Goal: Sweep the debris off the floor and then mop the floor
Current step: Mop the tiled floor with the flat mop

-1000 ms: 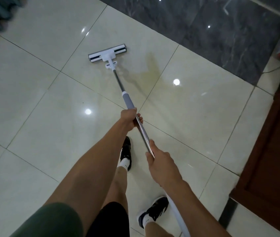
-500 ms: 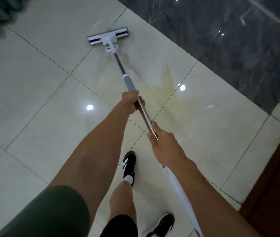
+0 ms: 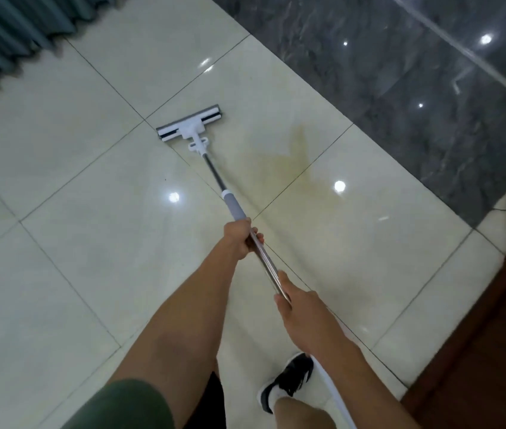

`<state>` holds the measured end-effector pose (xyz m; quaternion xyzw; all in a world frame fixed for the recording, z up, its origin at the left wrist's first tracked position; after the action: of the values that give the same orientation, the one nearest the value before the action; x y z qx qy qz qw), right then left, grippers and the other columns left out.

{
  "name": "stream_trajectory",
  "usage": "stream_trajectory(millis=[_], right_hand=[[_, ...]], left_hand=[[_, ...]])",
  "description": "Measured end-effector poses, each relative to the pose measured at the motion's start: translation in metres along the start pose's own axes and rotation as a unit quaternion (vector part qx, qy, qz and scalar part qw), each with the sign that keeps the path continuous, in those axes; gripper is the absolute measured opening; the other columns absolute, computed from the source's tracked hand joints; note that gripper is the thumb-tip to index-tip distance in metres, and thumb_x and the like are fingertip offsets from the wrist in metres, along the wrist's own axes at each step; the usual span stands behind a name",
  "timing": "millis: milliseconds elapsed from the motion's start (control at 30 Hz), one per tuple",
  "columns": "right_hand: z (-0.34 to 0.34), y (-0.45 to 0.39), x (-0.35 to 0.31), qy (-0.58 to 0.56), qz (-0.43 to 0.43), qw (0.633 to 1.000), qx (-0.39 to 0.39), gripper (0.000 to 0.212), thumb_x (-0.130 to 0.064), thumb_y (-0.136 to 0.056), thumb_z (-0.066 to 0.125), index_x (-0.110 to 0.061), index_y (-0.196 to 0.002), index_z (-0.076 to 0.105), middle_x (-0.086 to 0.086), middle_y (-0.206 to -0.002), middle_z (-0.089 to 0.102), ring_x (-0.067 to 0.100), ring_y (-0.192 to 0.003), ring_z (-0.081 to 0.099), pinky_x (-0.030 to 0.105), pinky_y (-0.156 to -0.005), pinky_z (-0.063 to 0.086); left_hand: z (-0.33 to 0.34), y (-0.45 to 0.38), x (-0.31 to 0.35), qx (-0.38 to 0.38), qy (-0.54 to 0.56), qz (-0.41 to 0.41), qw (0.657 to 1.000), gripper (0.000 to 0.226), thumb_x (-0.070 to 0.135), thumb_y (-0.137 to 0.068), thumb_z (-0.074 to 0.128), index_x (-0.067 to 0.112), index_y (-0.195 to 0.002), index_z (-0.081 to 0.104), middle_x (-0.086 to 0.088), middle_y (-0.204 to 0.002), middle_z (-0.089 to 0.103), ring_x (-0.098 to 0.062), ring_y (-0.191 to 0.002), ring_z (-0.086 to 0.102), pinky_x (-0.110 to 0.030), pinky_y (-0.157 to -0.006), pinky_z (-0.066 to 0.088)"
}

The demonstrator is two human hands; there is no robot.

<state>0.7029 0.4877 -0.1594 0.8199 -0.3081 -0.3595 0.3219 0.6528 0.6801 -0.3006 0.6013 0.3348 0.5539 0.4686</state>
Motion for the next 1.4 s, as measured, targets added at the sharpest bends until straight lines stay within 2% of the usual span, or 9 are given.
stream_trajectory(millis=[233, 433, 533, 667, 800, 967, 1100, 1233, 1400], right_hand=[[0.028, 0.101, 0.091, -0.023, 0.009, 0.999, -0.038, 0.052, -0.045, -0.106, 0.032, -0.047, -0.155, 0.016, -0.003, -0.082, 0.051, 0.012, -0.072, 0.053, 0.036, -0.079, 0.053], [0.031, 0.106, 0.095, -0.032, 0.0, 0.999, -0.04, 0.052, -0.045, -0.105, 0.034, -0.046, -0.155, 0.02, -0.003, -0.08, 0.055, 0.014, -0.073, 0.057, 0.035, -0.076, 0.053], [0.028, 0.091, 0.078, -0.024, -0.011, 0.999, -0.034, 0.052, -0.044, -0.105, 0.035, -0.043, -0.156, 0.02, -0.002, -0.077, 0.053, 0.013, -0.069, 0.055, 0.036, -0.073, 0.052], [0.025, 0.066, 0.045, -0.02, -0.007, 0.999, -0.035, 0.053, -0.044, -0.105, 0.034, -0.042, -0.156, 0.02, -0.001, -0.083, 0.052, 0.02, -0.079, 0.057, 0.037, -0.078, 0.053], [0.024, 0.033, 0.001, -0.021, -0.013, 0.999, -0.035, 0.052, -0.044, -0.106, 0.034, -0.041, -0.156, 0.02, 0.001, -0.083, 0.055, 0.021, -0.077, 0.06, 0.037, -0.075, 0.054], [0.008, -0.032, -0.074, -0.026, -0.017, 0.999, -0.043, 0.054, -0.043, -0.106, 0.034, -0.039, -0.157, 0.018, 0.004, -0.095, 0.058, 0.022, -0.085, 0.062, 0.037, -0.081, 0.053], [-0.011, -0.09, -0.148, -0.02, -0.041, 0.998, -0.039, 0.055, -0.038, -0.107, 0.038, -0.035, -0.158, 0.018, 0.0, -0.088, 0.056, 0.019, -0.079, 0.062, 0.033, -0.072, 0.052], [-0.018, -0.139, -0.214, -0.028, -0.063, 0.997, -0.044, 0.057, -0.034, -0.105, 0.042, -0.034, -0.157, 0.019, 0.005, -0.099, 0.059, 0.025, -0.085, 0.064, 0.041, -0.078, 0.058], [-0.004, -0.142, -0.236, -0.007, -0.056, 0.997, -0.054, 0.057, -0.034, -0.105, 0.039, -0.036, -0.157, 0.016, -0.002, -0.081, 0.049, 0.022, -0.077, 0.057, 0.035, -0.074, 0.052]], left_hand=[[0.013, 0.068, -0.132, 0.015, 0.024, -0.026, 0.999, 0.006, 0.011, -0.104, 0.044, 0.006, -0.103, 0.047, -0.01, -0.074, 0.045, -0.024, -0.058, 0.048, -0.038, -0.057, 0.049], [0.011, 0.073, -0.134, 0.027, 0.009, -0.023, 0.999, 0.013, 0.018, -0.103, 0.049, 0.005, -0.104, 0.047, -0.01, -0.074, 0.048, -0.025, -0.055, 0.052, -0.036, -0.054, 0.051], [0.001, 0.065, -0.113, 0.031, 0.014, -0.014, 0.999, 0.011, 0.015, -0.103, 0.05, 0.004, -0.103, 0.047, -0.01, -0.073, 0.048, -0.025, -0.055, 0.052, -0.037, -0.054, 0.051], [-0.014, 0.049, -0.079, 0.031, 0.006, -0.008, 0.999, 0.009, 0.012, -0.103, 0.05, 0.004, -0.105, 0.047, -0.01, -0.073, 0.049, -0.024, -0.055, 0.052, -0.037, -0.054, 0.052], [-0.037, 0.024, -0.033, 0.027, 0.015, -0.008, 0.999, 0.008, 0.012, -0.103, 0.049, 0.004, -0.105, 0.047, -0.009, -0.07, 0.048, -0.023, -0.052, 0.051, -0.034, -0.051, 0.051], [-0.074, -0.016, 0.052, 0.025, 0.034, 0.009, 0.999, 0.009, 0.011, -0.101, 0.051, 0.003, -0.106, 0.048, -0.01, -0.072, 0.05, -0.024, -0.055, 0.053, -0.035, -0.053, 0.053], [-0.104, -0.048, 0.135, 0.033, 0.038, 0.025, 0.998, 0.009, 0.011, -0.101, 0.049, 0.004, -0.106, 0.047, -0.01, -0.074, 0.049, -0.023, -0.057, 0.053, -0.034, -0.053, 0.053], [-0.141, -0.071, 0.202, 0.046, 0.04, 0.041, 0.997, 0.006, 0.011, -0.102, 0.048, 0.005, -0.104, 0.046, -0.008, -0.071, 0.048, -0.022, -0.055, 0.05, -0.033, -0.052, 0.052], [-0.167, -0.074, 0.213, 0.02, 0.039, 0.032, 0.999, 0.005, 0.008, -0.1, 0.045, 0.006, -0.104, 0.043, -0.009, -0.072, 0.047, -0.024, -0.057, 0.05, -0.034, -0.054, 0.051]])
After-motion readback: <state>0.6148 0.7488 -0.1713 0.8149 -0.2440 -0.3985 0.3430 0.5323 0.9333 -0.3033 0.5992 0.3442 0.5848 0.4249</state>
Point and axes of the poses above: each hand's wrist, its own y-axis away from the middle knuckle, its own z-axis out of the palm, x = y × z, the point moved 1 cm from there along -y, towards the middle knuckle
